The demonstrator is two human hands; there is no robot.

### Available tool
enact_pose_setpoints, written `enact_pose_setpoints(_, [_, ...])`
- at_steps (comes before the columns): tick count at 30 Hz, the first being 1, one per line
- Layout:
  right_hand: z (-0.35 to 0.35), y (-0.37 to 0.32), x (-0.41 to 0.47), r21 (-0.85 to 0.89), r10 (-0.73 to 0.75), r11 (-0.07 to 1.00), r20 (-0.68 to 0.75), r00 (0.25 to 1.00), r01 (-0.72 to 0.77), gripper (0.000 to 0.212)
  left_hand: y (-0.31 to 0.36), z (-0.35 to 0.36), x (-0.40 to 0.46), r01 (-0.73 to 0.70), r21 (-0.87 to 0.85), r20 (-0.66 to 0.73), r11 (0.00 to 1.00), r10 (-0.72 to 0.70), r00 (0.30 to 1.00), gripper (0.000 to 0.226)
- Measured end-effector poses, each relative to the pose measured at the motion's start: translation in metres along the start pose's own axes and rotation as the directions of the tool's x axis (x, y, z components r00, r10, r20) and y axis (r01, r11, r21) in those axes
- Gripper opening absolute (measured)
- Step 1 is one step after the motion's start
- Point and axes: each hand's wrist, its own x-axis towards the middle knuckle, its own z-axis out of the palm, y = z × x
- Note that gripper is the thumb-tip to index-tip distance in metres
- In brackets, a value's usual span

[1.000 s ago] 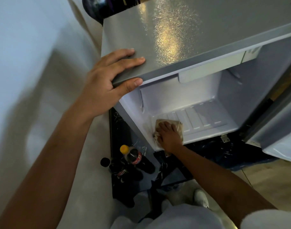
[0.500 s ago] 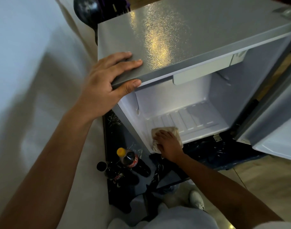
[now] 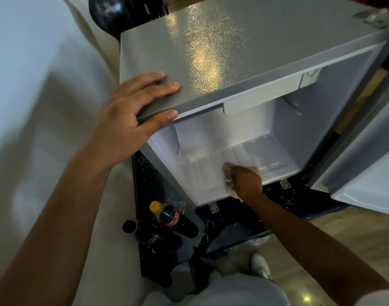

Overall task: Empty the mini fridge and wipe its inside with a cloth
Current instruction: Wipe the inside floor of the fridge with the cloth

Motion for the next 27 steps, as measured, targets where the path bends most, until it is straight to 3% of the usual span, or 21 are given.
enact_pose_setpoints(6, [-0.045, 0.052, 0.044, 0.143, 0.222, 0.972, -0.291, 0.930, -0.187, 0.020, 0.000, 0.001, -0.002, 0.005, 0.011, -0.012, 1.000, -0.005, 1.000, 0.050])
enact_pose_setpoints(9, [-0.045, 0.081, 0.075, 0.003, 0.167, 0.983, -0.424, 0.890, -0.183, 0.033, 0.001, 0.002, -0.001, 0.008, 0.006, -0.014, 1.000, -0.008, 1.000, 0.050])
enact_pose_setpoints(11, [-0.033, 0.088, 0.093, -0.053, 0.166, 0.978, -0.378, 0.911, -0.200, 0.035, 0.001, 0.002, 0.000, 0.008, 0.002, -0.011, 1.000, -0.008, 1.000, 0.050])
enact_pose_setpoints(15, [-0.002, 0.082, 0.107, -0.022, 0.270, 0.961, -0.146, 0.952, -0.276, 0.052, 0.002, 0.001, 0.000, 0.020, -0.015, -0.005, 1.000, -0.020, 1.000, 0.049])
enact_pose_setpoints(19, [0.005, 0.082, 0.114, -0.013, 0.234, 0.971, -0.147, 0.961, -0.238, 0.075, 0.004, 0.000, 0.000, 0.020, 0.000, 0.003, 1.000, -0.020, 1.000, 0.048])
enact_pose_setpoints(23, [0.010, 0.081, 0.112, -0.040, 0.230, 0.971, -0.105, 0.968, -0.235, 0.068, 0.004, -0.001, -0.001, 0.034, -0.007, 0.003, 0.999, -0.034, 0.999, 0.049])
enact_pose_setpoints(27, [0.013, 0.077, 0.095, -0.052, 0.120, 0.991, -0.070, 0.990, -0.123, 0.064, 0.004, 0.000, -0.001, 0.030, -0.011, -0.009, 1.000, -0.030, 1.000, 0.049])
